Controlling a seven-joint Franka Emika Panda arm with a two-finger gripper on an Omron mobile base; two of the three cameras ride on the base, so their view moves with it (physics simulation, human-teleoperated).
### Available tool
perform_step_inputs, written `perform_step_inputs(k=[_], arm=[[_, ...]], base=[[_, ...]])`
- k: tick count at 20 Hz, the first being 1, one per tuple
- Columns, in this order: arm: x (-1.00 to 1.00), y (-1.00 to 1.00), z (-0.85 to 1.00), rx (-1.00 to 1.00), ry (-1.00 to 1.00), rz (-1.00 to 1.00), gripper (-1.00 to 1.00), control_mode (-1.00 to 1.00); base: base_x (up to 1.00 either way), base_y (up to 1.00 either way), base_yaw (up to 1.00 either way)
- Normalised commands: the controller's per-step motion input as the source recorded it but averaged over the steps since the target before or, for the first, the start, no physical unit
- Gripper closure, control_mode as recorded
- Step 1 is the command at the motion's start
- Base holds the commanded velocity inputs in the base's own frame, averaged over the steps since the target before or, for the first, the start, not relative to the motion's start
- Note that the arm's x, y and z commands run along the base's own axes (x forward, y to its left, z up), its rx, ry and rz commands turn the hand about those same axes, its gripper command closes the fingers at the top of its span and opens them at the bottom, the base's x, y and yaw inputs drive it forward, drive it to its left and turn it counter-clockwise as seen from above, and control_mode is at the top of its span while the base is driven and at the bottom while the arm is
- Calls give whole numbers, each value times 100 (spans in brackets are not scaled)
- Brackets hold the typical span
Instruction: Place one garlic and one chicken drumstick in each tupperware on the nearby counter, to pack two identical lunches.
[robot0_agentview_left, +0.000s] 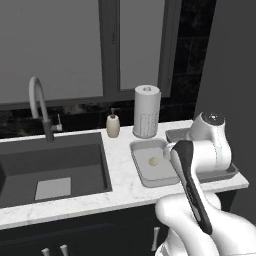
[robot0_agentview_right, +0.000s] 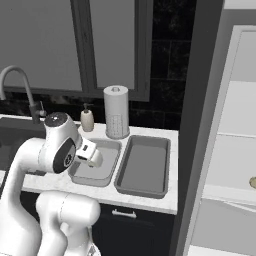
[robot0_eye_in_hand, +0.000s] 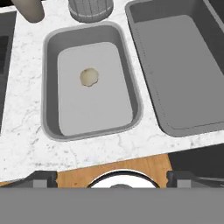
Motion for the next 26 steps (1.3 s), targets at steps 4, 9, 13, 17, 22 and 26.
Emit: perform_step_inputs(k=[4,9,13,17,22,26], arm=[[0,0,0,0,0,0,-100,100],[0,0,0,0,0,0,-100,100],[0,0,0,0,0,0,-100,100],[0,0,0,0,0,0,-100,100],[0,0,0,0,0,0,-100,100],[0,0,0,0,0,0,-100,100]], base=[[-100,0,1],[-100,0,2],[-76,-25,0],[-16,-81,0],[6,-94,0],[13,-92,0]])
